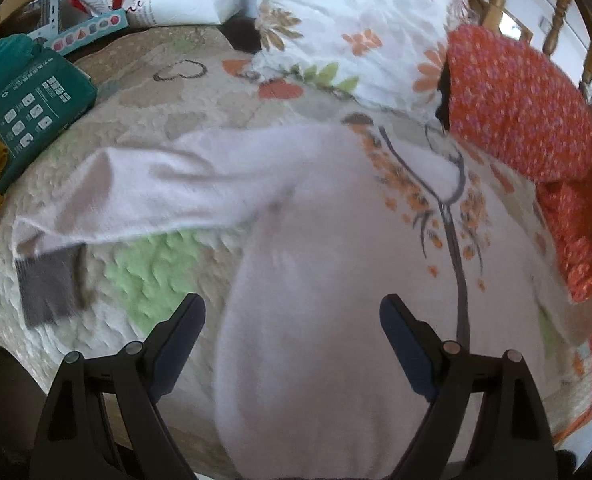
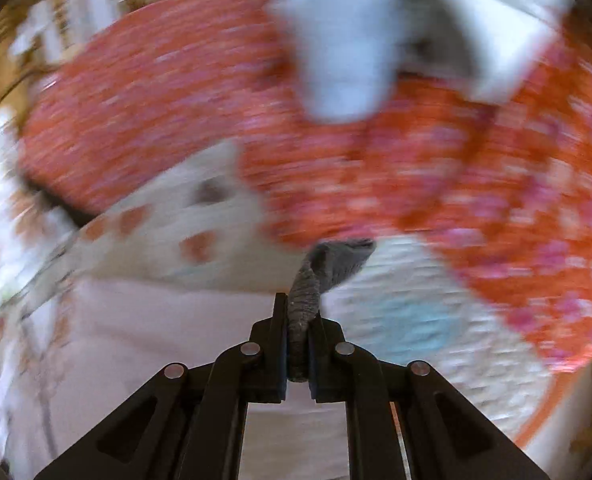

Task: Fold small clothes
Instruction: 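Lift the sleeve by its cuff with the right tool across the shirt body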

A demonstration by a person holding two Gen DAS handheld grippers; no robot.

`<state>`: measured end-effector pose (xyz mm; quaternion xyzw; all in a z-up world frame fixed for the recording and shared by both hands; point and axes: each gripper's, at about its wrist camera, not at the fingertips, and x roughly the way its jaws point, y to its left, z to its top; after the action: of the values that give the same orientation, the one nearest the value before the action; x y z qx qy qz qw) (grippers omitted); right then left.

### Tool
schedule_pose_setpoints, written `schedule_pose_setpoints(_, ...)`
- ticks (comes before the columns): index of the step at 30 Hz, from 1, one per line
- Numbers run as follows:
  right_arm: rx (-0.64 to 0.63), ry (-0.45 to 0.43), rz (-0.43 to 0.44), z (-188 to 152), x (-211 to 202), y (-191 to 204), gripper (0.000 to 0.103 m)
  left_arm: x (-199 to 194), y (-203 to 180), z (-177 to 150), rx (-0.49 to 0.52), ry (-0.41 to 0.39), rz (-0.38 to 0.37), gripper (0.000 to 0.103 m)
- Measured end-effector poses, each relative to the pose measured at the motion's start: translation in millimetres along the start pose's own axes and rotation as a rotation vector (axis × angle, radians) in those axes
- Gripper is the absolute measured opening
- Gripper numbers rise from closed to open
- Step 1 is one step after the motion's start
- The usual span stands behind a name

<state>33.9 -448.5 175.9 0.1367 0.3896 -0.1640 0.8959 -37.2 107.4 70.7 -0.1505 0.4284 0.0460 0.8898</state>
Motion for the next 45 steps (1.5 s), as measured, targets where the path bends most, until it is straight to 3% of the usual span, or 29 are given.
schedule_pose_setpoints(7,-0.218,0.148,0.315,-50.2,30.0,216.8,0.008,-21.3,55.7,43.2,-0.104,-0.083,0.038,0.088)
schedule_pose_setpoints(10,-0.278,0.209,0.411,-76.9,39.9,292.2,0.008,-19.7,83.7,48.3,-0.183,-0.067,0.044,0.088)
schedule_pose_setpoints(14,-0.357,0.27,0.498,-109.1,56.7,381.2,0.008,-22.7,103.4,54.7,-0.257,-0.067,0.0,0.088)
schedule_pose_setpoints(19,-0.419,0.324,0.526,-140.1,78.1,450.0,0.008,-28.2,117.9,57.7,-0.309,-0.085,-0.016,0.088)
schedule_pose_setpoints(27,-0.465,0.39,0.499,-171.4,122.2,502.4,0.008,-27.9,139.1,63.0,-0.377,-0.104,0.013,0.088)
schedule_pose_setpoints(32,-0.489,0.482,0.607,-188.8,125.8,520.3,0.009,-34.1,159.2,67.5,-0.424,-0.141,0.074,0.088)
schedule_pose_setpoints(34,-0.514,0.478,0.645,-193.6,114.6,523.4,0.009,-42.3,174.4,67.6,-0.456,-0.168,0.107,0.088)
schedule_pose_setpoints(37,-0.563,0.446,0.702,-202.9,84.7,524.0,0.017,-60.6,202.3,64.5,-0.517,-0.221,0.174,0.088)
schedule_pose_setpoints(40,-0.644,0.423,0.747,-219.6,52.9,527.2,0.026,-86.2,237.2,49.0,-0.598,-0.29,0.294,0.088)
schedule_pose_setpoints(45,-0.891,0.393,0.861,-281.3,-11.8,544.3,0.036,-114.7,286.7,20.6,-0.753,-0.362,0.389,0.088)
